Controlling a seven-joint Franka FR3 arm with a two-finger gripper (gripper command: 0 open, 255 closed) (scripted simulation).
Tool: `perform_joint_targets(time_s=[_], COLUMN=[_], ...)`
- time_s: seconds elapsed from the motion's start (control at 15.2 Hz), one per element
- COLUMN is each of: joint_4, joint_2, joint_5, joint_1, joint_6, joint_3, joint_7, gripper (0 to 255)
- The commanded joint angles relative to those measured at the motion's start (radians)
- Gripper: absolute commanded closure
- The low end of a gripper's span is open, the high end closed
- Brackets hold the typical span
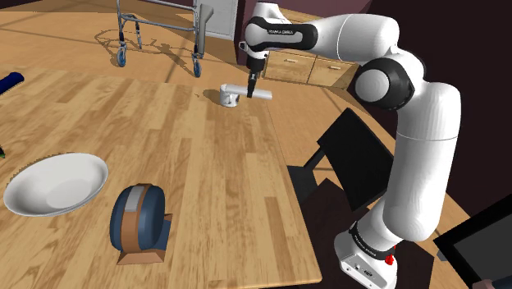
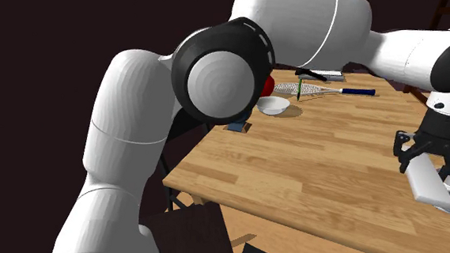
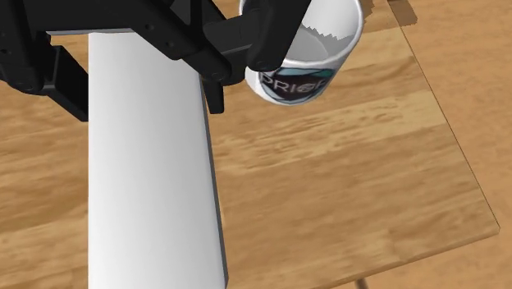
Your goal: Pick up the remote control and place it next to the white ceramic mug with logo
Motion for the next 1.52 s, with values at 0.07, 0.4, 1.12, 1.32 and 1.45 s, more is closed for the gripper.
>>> perform_joint_targets(time_s=[0.07,0.4,1.12,1.32,1.45], joint_4=[-0.039,-0.089,-0.171,-0.185,-0.185], joint_2=[0.002,0.014,0.057,0.07,0.07], joint_5=[0.001,0.002,0.007,0.008,0.008], joint_1=[0.0,0.001,0.0,0.0,0.0], joint_6=[0.042,0.103,0.229,0.255,0.255], joint_3=[0.0,0.001,0.004,0.005,0.005], joint_7=[-0.002,-0.002,-0.004,-0.005,-0.005], gripper=[255,255,255,255,255])
